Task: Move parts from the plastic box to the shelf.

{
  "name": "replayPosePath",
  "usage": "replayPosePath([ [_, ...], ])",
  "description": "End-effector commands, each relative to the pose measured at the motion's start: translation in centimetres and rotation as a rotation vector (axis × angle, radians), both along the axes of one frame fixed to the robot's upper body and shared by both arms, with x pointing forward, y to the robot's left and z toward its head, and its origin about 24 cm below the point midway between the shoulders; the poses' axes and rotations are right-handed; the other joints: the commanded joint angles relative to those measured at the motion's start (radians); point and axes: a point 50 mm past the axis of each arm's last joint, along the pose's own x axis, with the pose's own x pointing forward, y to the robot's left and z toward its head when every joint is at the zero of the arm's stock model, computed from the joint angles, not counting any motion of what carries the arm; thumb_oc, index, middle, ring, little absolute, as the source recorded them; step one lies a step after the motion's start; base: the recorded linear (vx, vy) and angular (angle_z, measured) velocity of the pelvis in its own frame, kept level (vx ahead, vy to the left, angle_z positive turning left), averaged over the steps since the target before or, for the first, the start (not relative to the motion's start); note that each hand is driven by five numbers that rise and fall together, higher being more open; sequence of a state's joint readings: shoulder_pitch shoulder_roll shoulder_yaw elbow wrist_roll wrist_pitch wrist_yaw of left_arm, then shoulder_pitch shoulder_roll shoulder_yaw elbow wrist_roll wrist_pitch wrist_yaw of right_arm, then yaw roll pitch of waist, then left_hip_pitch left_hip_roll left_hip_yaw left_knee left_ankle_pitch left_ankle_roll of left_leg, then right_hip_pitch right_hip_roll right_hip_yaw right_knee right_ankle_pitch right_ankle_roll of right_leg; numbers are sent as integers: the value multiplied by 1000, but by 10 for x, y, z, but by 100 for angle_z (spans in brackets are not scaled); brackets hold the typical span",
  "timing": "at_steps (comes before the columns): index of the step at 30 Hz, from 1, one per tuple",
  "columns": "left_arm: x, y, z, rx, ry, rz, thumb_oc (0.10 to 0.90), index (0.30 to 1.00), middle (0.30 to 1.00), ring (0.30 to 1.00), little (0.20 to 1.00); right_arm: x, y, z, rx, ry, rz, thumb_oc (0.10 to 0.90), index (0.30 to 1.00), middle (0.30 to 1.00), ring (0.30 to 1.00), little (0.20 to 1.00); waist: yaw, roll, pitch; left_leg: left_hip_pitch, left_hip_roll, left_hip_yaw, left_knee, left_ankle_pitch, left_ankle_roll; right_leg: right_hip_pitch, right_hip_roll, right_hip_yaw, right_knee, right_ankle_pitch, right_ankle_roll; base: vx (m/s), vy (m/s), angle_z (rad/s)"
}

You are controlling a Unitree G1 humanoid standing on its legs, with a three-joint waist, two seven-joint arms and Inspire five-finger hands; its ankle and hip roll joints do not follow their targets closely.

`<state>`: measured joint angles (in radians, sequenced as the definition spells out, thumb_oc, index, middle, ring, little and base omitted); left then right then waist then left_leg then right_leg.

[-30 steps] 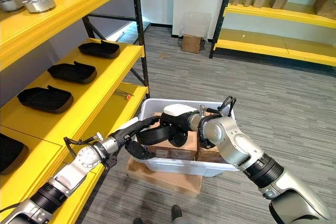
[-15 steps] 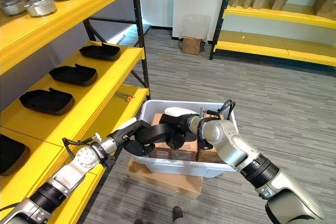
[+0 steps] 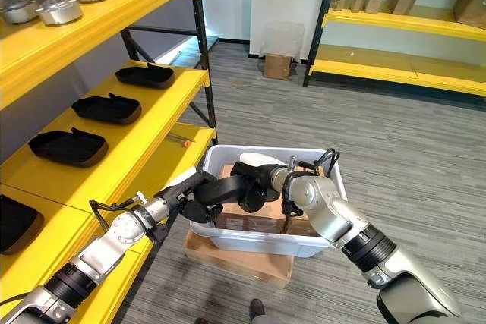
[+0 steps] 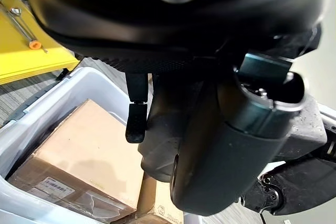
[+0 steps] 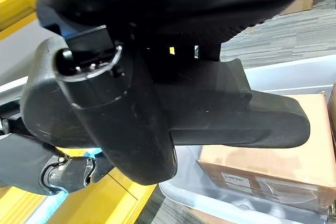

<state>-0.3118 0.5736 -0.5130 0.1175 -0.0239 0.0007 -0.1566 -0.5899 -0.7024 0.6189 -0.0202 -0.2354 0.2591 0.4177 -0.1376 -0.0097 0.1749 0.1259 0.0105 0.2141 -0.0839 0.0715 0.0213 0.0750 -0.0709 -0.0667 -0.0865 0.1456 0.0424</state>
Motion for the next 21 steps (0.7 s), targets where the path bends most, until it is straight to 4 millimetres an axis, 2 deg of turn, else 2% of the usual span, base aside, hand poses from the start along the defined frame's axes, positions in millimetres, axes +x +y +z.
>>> replayPosePath([
  [1,-6,-83,45,-214,-188,-341,400,300,300,300,300,14,50,97,368,-361,96,900,1000,1000,1000,1000,22,-3,-63,38,76,-9,-3,-140,-36,43,-15,-22,37,-157,41,0,0,0],
  [5,-6,-85,45,-217,-182,-343,400,300,300,300,300,12,57,93,459,-268,104,900,1000,1000,1000,1000,22,-1,-62,40,76,-10,-3,-140,-36,47,-16,-21,32,-156,40,0,0,0],
  [8,-5,-83,42,-202,-165,-338,400,300,300,300,300,11,56,97,559,-317,76,900,1000,1000,1000,1000,23,0,-63,41,75,-11,-3,-140,-35,49,-17,-20,29,-154,40,0,0,0],
  [10,-4,-81,38,-194,-150,-334,400,300,300,300,300,12,48,108,622,-382,36,900,1000,1000,1000,1000,22,1,-65,41,74,-12,-3,-143,-35,48,-18,-20,29,-153,44,0,0,0],
  [15,-3,-78,37,-188,-146,-331,400,300,300,300,300,10,42,122,595,-436,45,900,1000,1000,1000,1000,18,4,-61,41,73,-11,-3,-144,-34,47,-18,-15,29,-154,43,0,0,0],
  [18,-4,-73,36,-182,-147,-323,400,300,300,300,300,4,36,128,521,-452,90,900,1000,1000,1000,1000,14,3,-61,45,71,-8,-3,-146,-34,50,-18,-12,26,-153,44,0,0,0],
  [21,-4,-69,35,-183,-141,-313,400,300,300,300,300,0,32,127,485,-381,130,900,1000,1000,1000,1000,9,0,-62,47,72,-4,-3,-147,-33,52,-19,-10,25,-152,45,0,0,0],
])
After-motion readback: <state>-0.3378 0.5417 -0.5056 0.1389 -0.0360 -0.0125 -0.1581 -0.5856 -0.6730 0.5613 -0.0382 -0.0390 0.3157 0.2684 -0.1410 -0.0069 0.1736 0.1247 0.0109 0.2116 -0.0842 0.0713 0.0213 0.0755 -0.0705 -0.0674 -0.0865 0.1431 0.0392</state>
